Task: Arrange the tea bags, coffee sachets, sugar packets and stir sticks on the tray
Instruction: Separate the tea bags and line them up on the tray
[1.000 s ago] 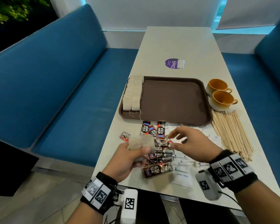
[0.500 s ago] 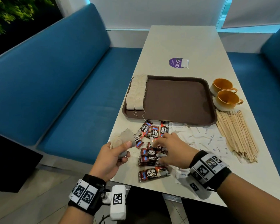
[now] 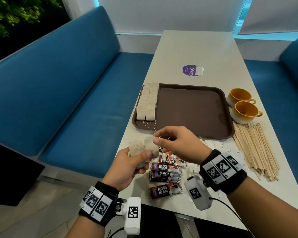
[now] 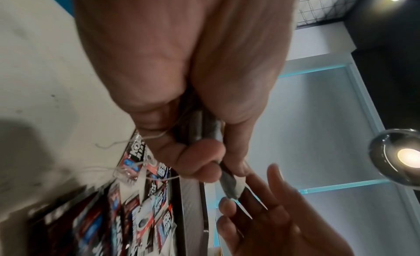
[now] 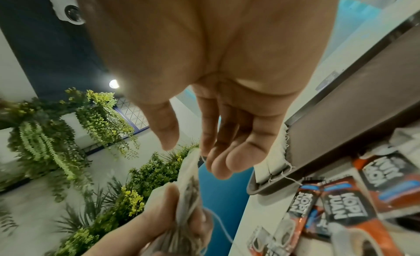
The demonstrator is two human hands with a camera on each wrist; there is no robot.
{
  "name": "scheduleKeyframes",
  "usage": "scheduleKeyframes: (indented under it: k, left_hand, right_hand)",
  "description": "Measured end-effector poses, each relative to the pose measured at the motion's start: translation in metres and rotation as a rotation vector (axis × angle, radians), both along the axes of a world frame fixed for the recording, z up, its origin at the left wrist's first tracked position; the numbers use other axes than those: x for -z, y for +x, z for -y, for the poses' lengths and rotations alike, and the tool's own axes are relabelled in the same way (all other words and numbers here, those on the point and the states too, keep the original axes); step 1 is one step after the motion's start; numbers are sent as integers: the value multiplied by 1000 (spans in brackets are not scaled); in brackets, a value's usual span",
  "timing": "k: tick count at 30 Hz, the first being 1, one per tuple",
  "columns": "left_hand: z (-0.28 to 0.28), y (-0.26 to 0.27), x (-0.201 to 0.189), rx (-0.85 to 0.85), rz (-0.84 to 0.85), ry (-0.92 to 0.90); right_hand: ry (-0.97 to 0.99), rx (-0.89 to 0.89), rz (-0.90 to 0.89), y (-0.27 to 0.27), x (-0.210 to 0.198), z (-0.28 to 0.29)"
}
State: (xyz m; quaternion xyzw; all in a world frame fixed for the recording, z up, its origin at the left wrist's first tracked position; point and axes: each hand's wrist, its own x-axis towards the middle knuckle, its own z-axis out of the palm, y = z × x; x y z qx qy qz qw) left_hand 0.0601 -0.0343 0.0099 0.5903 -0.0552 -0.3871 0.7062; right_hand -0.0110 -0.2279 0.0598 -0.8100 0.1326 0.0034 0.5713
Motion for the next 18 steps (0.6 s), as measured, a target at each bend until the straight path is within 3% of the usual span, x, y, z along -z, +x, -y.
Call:
scheduleKeyframes:
  k: [4,13,18]
  left_hand:
    - [5,12,1,3,34,16]
    - [11,40,5,-149,-21,45]
    - [11,55,10,-244,-105,31]
  right_hand:
    - [90,66,-57,20,6,4]
    - [121,-62,-135,68,18,15]
    - [11,155,-71,110,33,37]
